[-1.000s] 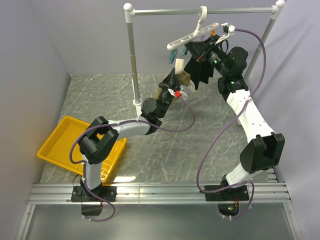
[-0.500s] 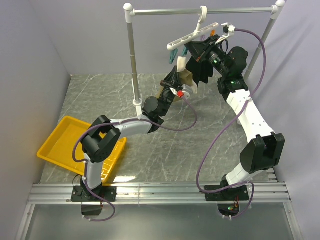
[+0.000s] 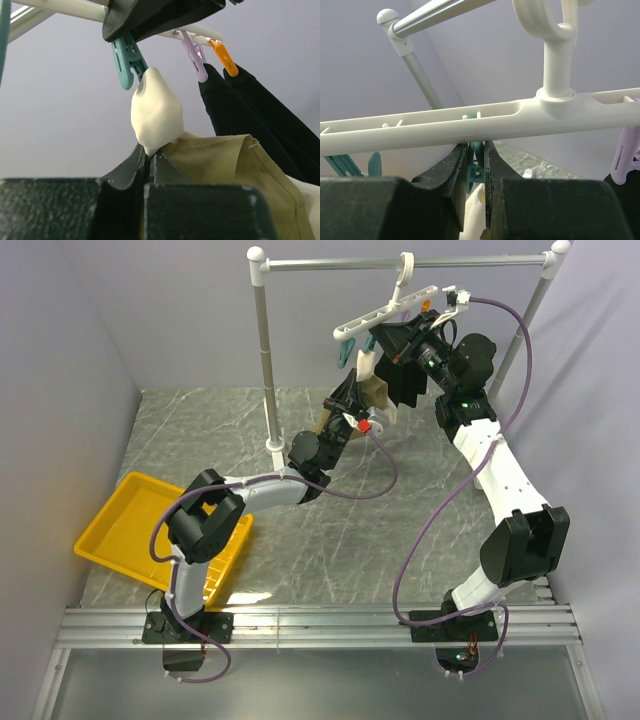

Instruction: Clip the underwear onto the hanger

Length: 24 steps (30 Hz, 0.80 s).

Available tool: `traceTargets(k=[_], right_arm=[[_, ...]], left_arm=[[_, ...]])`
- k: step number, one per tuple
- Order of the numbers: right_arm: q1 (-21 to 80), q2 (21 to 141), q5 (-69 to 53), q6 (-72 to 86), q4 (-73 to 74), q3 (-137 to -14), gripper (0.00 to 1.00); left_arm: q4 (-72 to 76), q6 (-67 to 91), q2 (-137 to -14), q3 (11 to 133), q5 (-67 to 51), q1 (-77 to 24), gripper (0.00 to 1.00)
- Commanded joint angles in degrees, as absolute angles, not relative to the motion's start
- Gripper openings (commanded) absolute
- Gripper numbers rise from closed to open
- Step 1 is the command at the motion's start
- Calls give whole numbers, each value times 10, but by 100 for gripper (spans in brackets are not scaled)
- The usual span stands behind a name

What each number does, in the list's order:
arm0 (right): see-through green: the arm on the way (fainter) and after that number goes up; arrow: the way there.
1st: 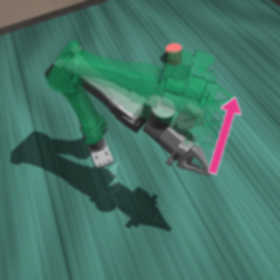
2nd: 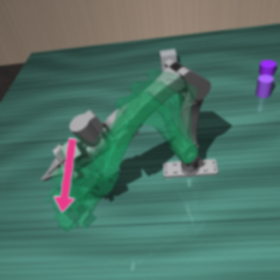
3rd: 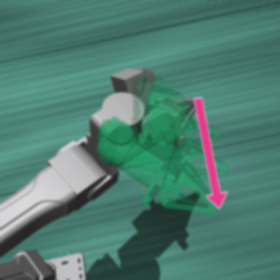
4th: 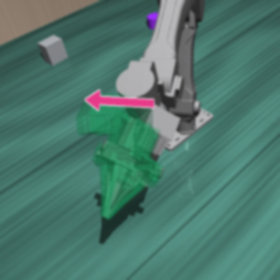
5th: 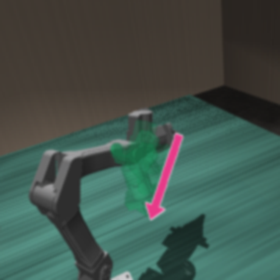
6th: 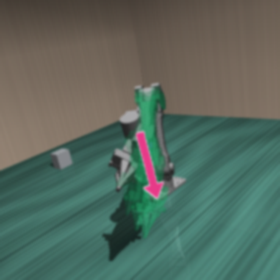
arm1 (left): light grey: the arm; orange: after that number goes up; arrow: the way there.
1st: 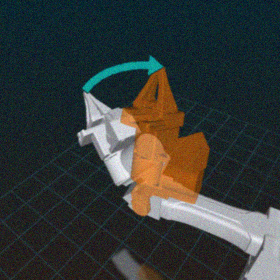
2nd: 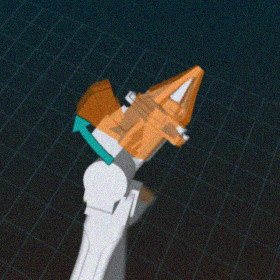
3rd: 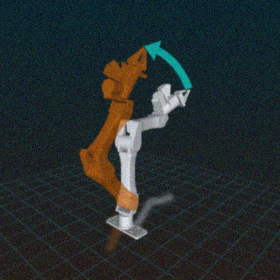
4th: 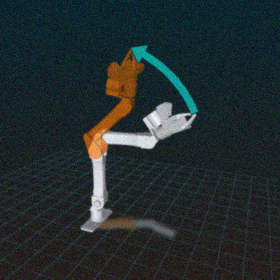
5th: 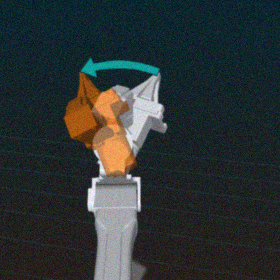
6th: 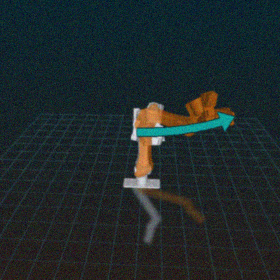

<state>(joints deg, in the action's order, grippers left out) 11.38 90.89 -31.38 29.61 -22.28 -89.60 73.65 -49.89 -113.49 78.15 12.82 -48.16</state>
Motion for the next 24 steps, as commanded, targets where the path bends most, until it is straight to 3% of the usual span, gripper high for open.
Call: traceTargets(k=[1,24], right_arm=[[116,896,-331,303,-231,-896,0],[116,896,-336,303,-221,-900,0]], left_arm=[[784,-508,-1141,809,108,-479,0],[779,-518,-1166,857,98,-468,0]])
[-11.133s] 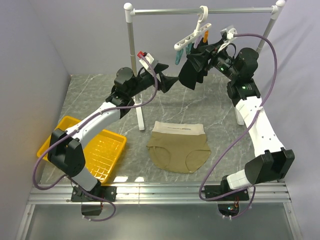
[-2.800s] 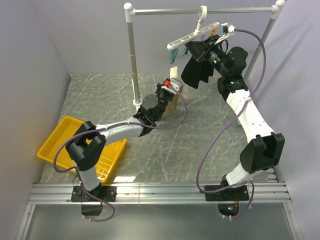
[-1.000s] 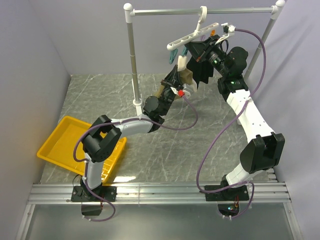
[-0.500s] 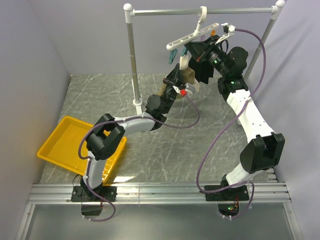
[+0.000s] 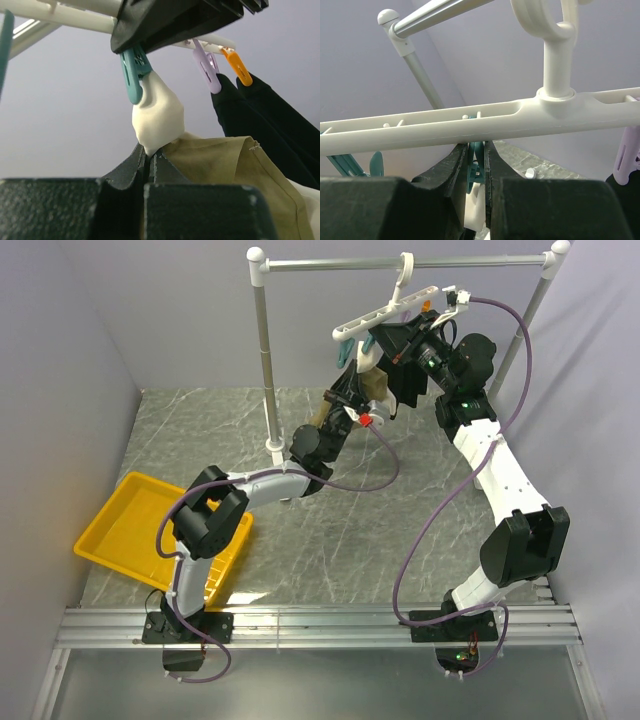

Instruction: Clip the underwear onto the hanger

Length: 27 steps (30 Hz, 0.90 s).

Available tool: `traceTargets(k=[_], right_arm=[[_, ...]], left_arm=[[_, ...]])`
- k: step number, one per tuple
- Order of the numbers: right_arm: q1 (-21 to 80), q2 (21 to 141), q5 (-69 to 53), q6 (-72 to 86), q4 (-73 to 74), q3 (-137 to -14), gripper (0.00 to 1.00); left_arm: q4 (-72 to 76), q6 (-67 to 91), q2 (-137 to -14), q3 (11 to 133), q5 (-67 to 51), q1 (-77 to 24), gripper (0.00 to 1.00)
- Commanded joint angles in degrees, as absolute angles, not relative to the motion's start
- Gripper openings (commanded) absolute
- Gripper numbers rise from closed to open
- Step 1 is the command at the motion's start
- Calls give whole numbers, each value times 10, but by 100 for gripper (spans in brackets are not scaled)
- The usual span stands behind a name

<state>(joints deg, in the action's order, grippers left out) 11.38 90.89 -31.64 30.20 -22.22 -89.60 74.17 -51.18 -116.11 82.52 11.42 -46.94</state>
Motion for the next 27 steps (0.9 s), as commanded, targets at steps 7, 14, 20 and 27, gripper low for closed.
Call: traceTargets(k=[7,14,20,27], right_arm=[[115,901,-336,302,-210,-907,0],[115,902,-334,305,-207,-913,11],[115,903,-332,304,-206,-914,23],[116,902,-331,304,-208,-915,32]], left_arm=[[775,-522,-1176,878,97,-467,0],[775,-526,-1179,881,95,-466,0],[772,-526,-1190,896,95,-461,0],[772,-528,-1194,909,90,-460,0]])
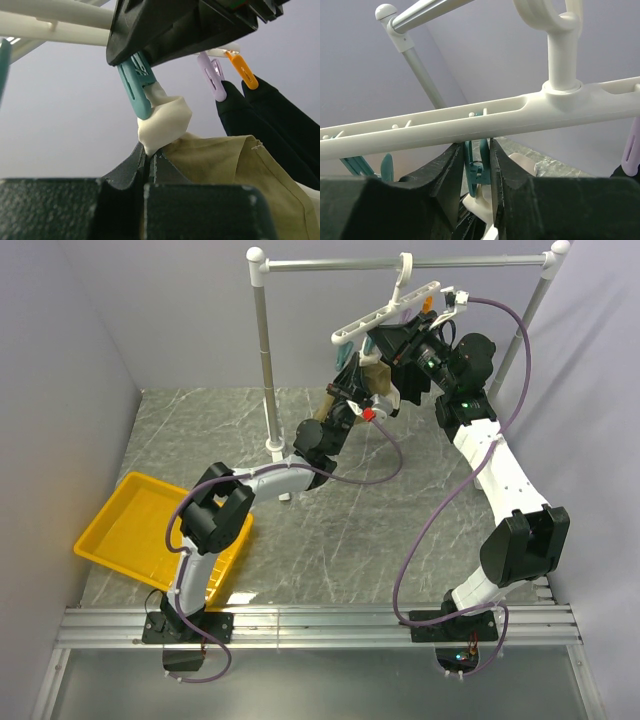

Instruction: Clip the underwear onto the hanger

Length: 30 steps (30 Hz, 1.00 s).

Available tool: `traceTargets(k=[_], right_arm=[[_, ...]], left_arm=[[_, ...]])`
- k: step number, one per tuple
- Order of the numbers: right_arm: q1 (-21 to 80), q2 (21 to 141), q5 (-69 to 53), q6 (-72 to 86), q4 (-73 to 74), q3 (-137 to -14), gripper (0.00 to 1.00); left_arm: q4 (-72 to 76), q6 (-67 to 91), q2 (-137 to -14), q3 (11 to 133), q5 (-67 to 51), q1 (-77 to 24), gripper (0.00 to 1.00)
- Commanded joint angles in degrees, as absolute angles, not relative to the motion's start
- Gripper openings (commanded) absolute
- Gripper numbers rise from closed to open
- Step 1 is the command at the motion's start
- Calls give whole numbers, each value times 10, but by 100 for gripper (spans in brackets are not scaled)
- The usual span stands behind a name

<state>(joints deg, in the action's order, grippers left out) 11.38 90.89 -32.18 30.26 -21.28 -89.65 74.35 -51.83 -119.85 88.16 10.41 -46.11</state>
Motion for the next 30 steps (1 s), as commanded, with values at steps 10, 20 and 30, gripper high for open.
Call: traceTargets(k=[10,20,30], right_arm=[[115,902,-325,308,-212,-916,41],[116,904,-324,313,-212,-923,57],[115,897,-323,311,-207,-921,68]], left_arm=[[773,-528,-1191,906,84,-461,0],[777,-530,-1189,900,79,-460,0],[789,-512,-1180,882,84,-463,17]])
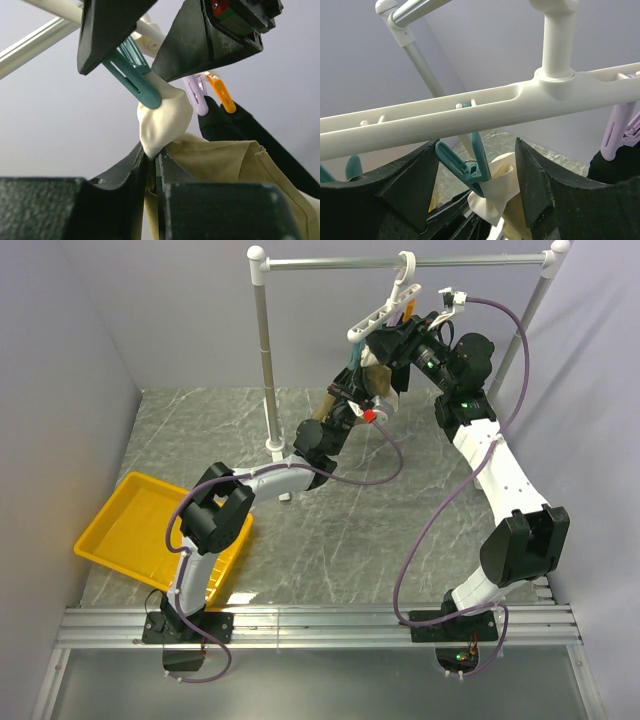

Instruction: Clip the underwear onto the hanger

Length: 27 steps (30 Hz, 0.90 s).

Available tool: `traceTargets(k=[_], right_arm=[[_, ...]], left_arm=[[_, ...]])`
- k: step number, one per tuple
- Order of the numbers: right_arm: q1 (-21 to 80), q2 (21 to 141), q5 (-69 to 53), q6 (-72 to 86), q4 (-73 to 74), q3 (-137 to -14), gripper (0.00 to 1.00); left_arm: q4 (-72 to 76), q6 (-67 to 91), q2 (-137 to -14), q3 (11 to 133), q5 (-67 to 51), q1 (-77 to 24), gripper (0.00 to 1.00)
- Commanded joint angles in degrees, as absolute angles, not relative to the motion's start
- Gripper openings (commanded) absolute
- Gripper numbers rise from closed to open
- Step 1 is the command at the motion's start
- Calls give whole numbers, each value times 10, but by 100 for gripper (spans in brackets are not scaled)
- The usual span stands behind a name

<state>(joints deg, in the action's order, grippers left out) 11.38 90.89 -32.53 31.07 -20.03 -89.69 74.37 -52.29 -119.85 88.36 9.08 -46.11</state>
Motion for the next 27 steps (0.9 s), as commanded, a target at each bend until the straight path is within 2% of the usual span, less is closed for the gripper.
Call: traceTargets(k=[1,4,7,8,11,14,23,27], right_arm=[[115,896,-323,310,-207,-920,69],[116,892,-323,307,-203,-919,71],[116,889,-322,303,-200,-918,73],[116,888,-322,302,-198,-918,74],[115,884,-323,301,-195,-915,78],[114,878,-325,295,-189,-911,80],[105,853,-335,283,-169,-897,84],[100,838,-344,272,-159,-883,85]], left_arm=[[791,-513,-1180,877,81,-466,18],[795,-511,-1172,860,82,-470,24],[800,-504,-1164,838,86,-475,41],[807,-500,-1161,827,90,-477,53],[813,-492,-1154,809,96,-482,69],[804,-482,-1139,789,105,-488,75],[692,-382,-1021,661,157,-519,81],[572,-280,-950,621,166,-526,92]])
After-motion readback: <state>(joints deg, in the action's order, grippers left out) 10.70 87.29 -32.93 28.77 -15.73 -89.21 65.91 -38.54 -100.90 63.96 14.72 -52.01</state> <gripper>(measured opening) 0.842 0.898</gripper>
